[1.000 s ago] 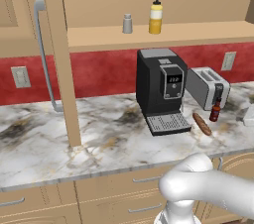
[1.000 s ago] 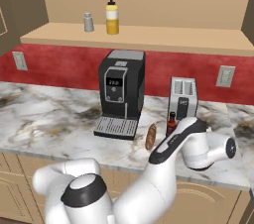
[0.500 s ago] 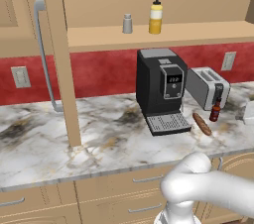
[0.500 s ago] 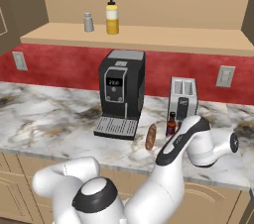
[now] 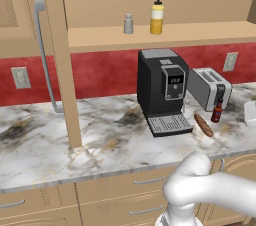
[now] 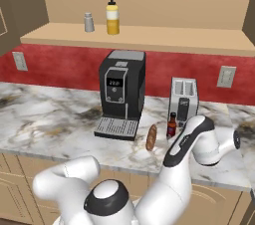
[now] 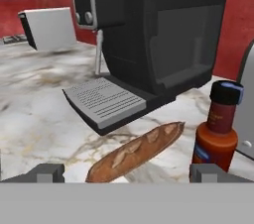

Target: There are various items on the counter. Only move the condiments/shakers into the cabinet.

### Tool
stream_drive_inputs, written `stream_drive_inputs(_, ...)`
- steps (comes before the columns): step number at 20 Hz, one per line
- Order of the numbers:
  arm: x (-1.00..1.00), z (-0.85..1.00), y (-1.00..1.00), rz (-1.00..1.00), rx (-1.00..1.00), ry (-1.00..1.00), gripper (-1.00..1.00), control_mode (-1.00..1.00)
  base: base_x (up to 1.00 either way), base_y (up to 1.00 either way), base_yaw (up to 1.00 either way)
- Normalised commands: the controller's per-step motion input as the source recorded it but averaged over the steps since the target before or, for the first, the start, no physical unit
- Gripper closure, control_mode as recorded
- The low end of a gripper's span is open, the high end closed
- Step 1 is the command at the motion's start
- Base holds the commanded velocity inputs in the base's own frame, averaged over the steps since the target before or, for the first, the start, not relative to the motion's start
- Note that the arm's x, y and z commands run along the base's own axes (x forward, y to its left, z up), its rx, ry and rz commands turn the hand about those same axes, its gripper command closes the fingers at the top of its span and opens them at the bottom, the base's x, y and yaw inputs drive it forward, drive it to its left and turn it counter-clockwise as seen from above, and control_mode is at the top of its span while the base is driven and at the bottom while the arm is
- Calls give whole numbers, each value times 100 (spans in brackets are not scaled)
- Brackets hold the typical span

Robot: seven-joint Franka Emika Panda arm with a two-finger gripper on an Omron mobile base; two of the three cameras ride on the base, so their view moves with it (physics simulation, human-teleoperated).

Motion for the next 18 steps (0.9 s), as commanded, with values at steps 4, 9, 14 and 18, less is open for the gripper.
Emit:
stream_drive_inputs(4, 22, -5, 0, 7, 0, 0, -100, -100, 0, 0, 0)
stream_drive_inputs(9, 32, -6, 0, 2, 0, 0, -100, -100, 0, 0, 0)
stream_drive_inputs(14, 27, -21, 0, 0, 0, 0, -100, -100, 0, 0, 0)
stream_drive_inputs(18, 18, -24, 0, 1, 0, 0, -100, -100, 0, 0, 0)
